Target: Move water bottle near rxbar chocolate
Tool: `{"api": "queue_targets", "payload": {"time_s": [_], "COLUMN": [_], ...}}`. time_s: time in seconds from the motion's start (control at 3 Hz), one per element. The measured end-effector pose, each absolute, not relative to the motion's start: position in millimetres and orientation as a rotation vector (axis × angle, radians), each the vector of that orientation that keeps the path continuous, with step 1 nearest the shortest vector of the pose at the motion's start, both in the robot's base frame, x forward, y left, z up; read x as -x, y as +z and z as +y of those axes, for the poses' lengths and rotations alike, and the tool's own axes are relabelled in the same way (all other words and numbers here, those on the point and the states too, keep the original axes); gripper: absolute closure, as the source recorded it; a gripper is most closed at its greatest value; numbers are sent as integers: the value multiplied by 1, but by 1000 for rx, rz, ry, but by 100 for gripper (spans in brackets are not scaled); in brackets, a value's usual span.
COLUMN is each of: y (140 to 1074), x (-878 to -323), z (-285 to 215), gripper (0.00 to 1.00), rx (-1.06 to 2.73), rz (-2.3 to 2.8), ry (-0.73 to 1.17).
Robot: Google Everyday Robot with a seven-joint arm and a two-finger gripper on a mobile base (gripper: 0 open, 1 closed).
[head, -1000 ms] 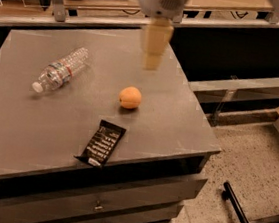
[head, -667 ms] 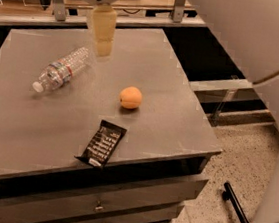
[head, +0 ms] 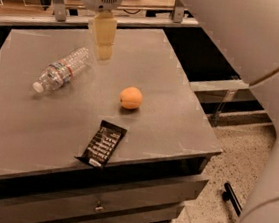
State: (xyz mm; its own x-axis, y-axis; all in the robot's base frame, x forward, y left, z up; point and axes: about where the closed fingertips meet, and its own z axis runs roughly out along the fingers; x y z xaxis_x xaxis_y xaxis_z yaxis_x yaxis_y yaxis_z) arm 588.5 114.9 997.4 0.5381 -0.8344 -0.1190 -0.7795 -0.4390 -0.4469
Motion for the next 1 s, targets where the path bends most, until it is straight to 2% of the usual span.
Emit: {"api": "queue_targets", "payload": {"time_s": [1.0], "y": [884], "x": [-659], "z": [156], "gripper": [0], "rx": [2490], "rz": [1139], "ry": [-22]}}
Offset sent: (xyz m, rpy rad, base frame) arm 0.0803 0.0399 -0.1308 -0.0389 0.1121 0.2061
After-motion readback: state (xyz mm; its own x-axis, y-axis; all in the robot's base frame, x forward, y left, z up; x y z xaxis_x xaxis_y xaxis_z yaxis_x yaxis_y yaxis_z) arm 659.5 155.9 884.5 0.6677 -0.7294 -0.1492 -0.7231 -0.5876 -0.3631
